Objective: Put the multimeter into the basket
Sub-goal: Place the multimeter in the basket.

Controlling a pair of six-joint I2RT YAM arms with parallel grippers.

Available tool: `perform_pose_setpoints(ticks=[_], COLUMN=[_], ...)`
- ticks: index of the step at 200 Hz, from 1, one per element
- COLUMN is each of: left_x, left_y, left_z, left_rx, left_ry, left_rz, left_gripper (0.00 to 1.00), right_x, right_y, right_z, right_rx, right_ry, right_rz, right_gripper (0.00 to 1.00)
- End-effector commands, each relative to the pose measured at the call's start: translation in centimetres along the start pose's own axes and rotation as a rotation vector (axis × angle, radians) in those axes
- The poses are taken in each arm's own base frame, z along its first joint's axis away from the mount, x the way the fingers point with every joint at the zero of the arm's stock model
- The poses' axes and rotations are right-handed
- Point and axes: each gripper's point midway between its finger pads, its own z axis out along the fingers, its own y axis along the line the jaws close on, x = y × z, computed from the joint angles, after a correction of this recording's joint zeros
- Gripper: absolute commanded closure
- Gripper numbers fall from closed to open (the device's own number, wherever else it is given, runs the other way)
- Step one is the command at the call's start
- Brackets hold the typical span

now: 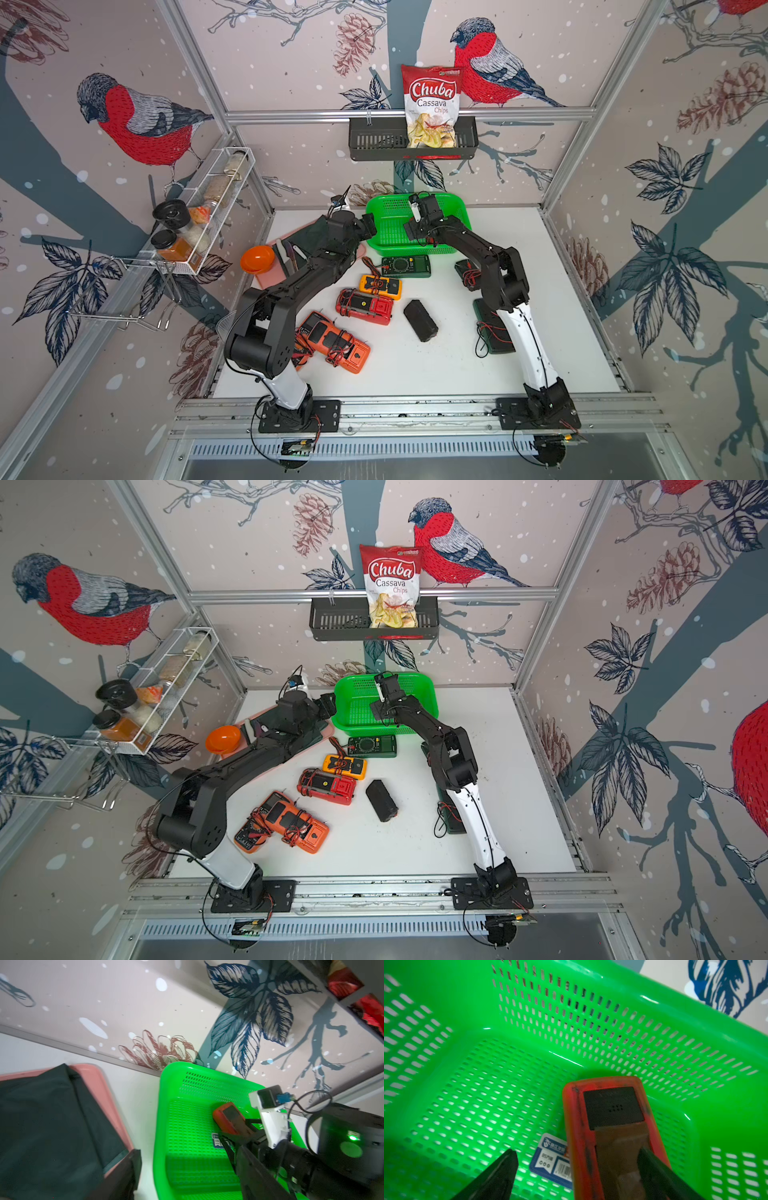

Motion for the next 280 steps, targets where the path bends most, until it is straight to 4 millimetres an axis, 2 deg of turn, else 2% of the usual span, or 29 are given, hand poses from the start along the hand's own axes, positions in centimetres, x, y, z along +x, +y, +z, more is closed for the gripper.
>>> perform_pose_setpoints(ticks=[1, 20, 45, 73, 120, 154, 172, 204, 244, 280], left_x=[-0.5, 0.4, 1.0, 1.4, 1.6, 1.7, 1.7, 1.7, 1.2, -0.4], left_y=[1.6, 2.5, 3.1, 3.4, 3.9, 3.8, 3.8, 3.8, 4.0, 4.1], left_z=[-0.5, -0.4, -0.4, -0.3, 0.0, 0.3, 0.4, 0.3, -0.4, -2.0], left_rx=[-0.061, -0.085, -0.103, -0.111, -0.130, -0.129, -0.126, -0.126, -0.136, -0.134], left_ry=[-0.031, -0.009, 0.000, 0.005, 0.002, 0.004, 0.006, 0.006, -0.006, -0.052], left_rz=[-0.004, -0.006, -0.013, -0.016, -0.021, -0.018, -0.019, -0.013, -0.009, -0.027], left_gripper=[0.25, 0.25, 0.25, 0.25, 0.25, 0.25, 0.25, 0.25, 0.25, 0.25], right_x=[-1.0, -1.3, -1.0, -0.9, -0.2, 0.3, -0.1, -1.4, -2.9, -5.5], right_y=[1.6, 2.9, 3.6, 3.4, 1.7, -1.3, -3.1, -4.9, -5.3, -4.3], right_z=[0.0, 0.4, 1.3, 2.4, 4.0, 4.7, 4.7, 4.5, 3.7, 0.3], right_rx=[-0.056, -0.115, -0.159, -0.190, -0.182, -0.077, -0.035, 0.007, -0.003, -0.034], right_ry=[-0.037, -0.047, -0.041, -0.038, -0.022, -0.022, -0.046, -0.107, -0.152, -0.161], right_rz=[0.015, 0.045, 0.095, 0.176, 0.302, 0.377, 0.419, 0.473, 0.496, 0.436], right_gripper=[0.14, 0.28, 0.54, 0.62, 0.65, 0.64, 0.61, 0.59, 0.56, 0.43])
